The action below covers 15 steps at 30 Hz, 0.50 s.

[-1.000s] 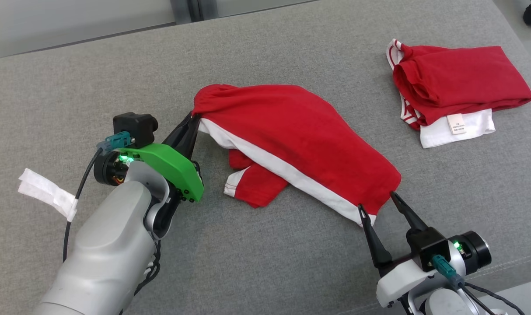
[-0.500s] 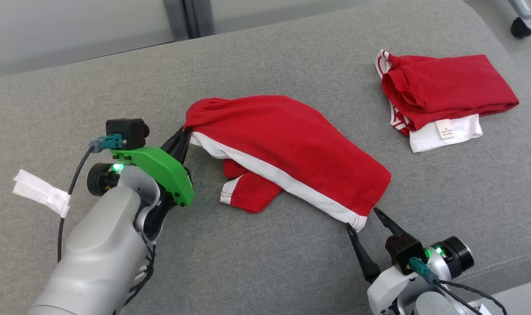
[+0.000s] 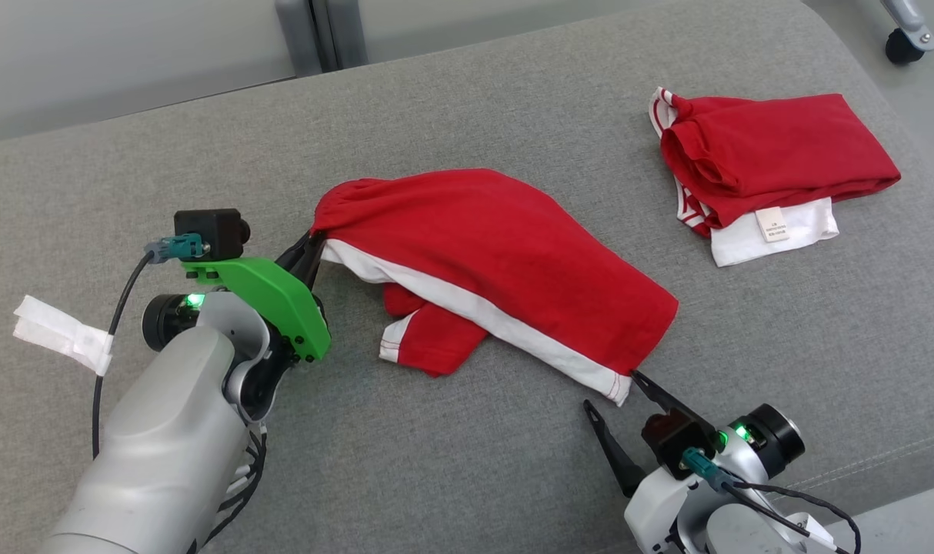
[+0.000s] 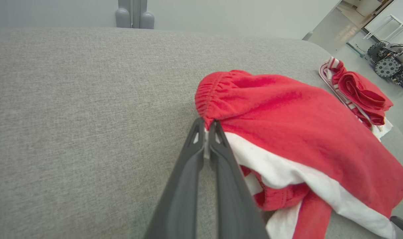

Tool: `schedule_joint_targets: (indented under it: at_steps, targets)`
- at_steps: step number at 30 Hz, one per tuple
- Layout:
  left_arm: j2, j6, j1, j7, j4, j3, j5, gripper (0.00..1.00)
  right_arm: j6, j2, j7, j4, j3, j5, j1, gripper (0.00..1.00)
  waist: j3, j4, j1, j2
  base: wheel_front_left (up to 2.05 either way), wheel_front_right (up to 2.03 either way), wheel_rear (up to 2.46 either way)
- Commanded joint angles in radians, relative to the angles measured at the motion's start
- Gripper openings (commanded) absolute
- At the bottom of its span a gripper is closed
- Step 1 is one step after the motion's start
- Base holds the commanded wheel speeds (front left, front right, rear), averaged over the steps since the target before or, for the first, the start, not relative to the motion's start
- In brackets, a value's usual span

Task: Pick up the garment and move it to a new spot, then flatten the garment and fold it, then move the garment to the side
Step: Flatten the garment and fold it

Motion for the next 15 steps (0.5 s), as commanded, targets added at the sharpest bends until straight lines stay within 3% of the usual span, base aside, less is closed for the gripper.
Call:
schedule_joint_targets:
  at_steps: [1,8,9,10,15]
  targets:
    - [0.003,-0.003,-0.013,-0.001,0.004,-0.001,-0.006,0.00,-0.001,0.002,0.000,0.011,0.002,-0.005,-0.016,1.00,0.002,0.001,0.0000,0.0000,0.00,0.00,0.00]
    - [-0.002,-0.005,-0.025,-0.004,0.009,-0.008,-0.012,0.00,-0.001,0.009,0.000,0.065,0.008,0.005,-0.049,1.00,0.012,0.007,0.0000,0.0000,0.00,0.00,0.00]
    - [-0.003,-0.005,-0.026,-0.004,0.010,-0.010,-0.012,0.00,-0.001,0.010,0.000,0.075,0.013,0.008,-0.056,0.46,0.013,0.008,0.0000,0.0000,0.00,0.00,0.00]
    - [-0.002,-0.005,-0.028,-0.004,0.011,-0.010,-0.012,0.00,-0.001,0.010,0.000,0.085,0.016,0.013,-0.062,0.00,0.014,0.010,0.0000,0.0000,0.00,0.00,0.00]
    - [0.010,-0.004,-0.041,-0.015,0.013,-0.004,-0.016,0.00,-0.001,-0.005,-0.001,0.083,0.006,0.031,-0.095,0.00,0.013,0.020,0.0000,0.0000,0.00,0.00,0.00]
